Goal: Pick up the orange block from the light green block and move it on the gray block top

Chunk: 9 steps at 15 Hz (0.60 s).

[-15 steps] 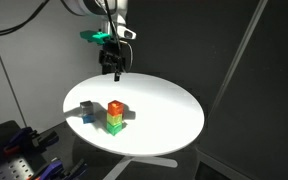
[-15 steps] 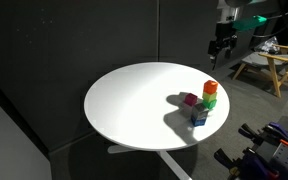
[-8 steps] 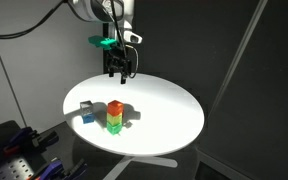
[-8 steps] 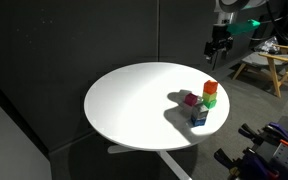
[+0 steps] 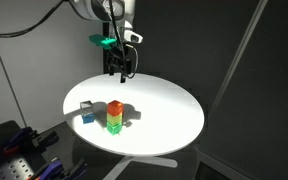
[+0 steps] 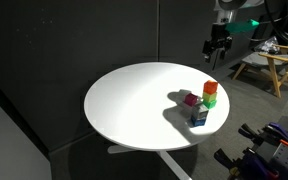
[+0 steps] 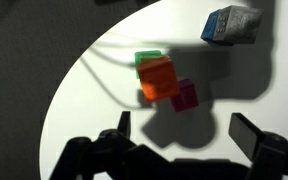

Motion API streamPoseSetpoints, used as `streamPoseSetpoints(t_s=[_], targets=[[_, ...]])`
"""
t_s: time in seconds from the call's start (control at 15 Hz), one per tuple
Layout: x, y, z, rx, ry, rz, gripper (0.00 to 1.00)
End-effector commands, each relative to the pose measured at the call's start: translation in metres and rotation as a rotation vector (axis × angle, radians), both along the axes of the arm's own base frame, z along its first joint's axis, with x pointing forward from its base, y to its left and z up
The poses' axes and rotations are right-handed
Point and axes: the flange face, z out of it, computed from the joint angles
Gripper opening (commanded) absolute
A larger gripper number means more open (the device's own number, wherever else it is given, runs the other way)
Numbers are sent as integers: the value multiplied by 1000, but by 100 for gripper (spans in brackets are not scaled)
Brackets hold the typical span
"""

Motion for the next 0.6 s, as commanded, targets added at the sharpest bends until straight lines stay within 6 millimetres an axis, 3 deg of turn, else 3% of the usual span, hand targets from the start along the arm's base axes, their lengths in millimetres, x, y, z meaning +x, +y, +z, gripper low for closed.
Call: streamPoseSetpoints(t_s=[0.0, 0.53], targets=[[0, 0, 1, 0, 1, 0, 100], [2, -1, -5, 8, -27, 34, 100]])
